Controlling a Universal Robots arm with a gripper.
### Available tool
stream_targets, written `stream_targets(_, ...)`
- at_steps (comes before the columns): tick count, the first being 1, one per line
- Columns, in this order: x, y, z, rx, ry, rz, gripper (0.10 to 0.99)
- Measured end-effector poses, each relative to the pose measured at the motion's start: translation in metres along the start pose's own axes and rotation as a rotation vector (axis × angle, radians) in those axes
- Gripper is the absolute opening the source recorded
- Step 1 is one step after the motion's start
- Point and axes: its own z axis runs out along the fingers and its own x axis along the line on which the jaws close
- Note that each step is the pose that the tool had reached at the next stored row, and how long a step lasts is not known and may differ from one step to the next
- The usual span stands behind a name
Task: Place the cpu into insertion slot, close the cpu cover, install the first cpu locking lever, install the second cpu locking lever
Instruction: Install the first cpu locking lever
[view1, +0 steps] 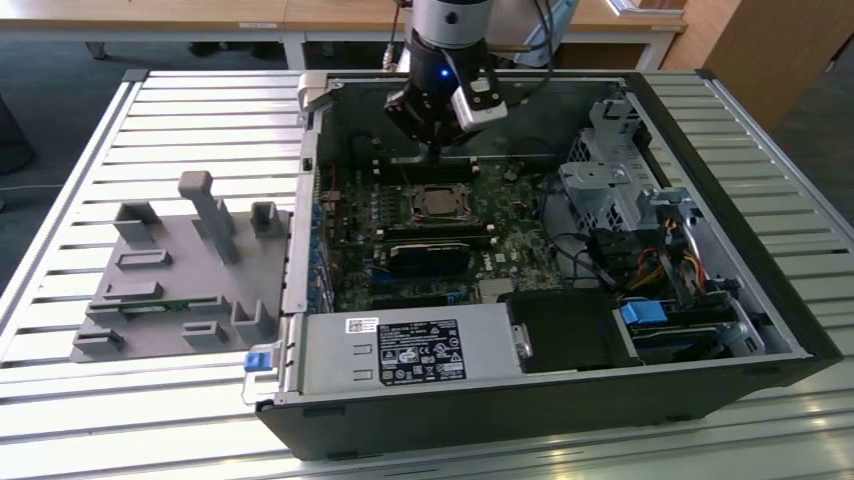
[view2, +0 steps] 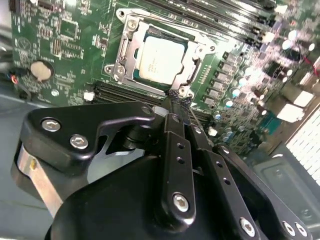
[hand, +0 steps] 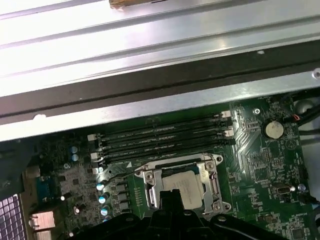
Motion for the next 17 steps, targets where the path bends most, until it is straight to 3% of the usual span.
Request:
stream_targets(4, 0.0, 0.0, 0.0, 0.001, 0.0002, -0.054, 0.106)
stream_targets(6, 0.001, -0.0002, 0.0001, 0.001, -0.0049, -0.06, 0.106)
stream_targets(11, 0.0119, -0.0022, 0.0006, -0.001, -0.0169, -0.062, 0.106)
stream_targets(17, 0.0236, -0.0043, 0.001, -0.002, -0.0184, -0.062, 0.106)
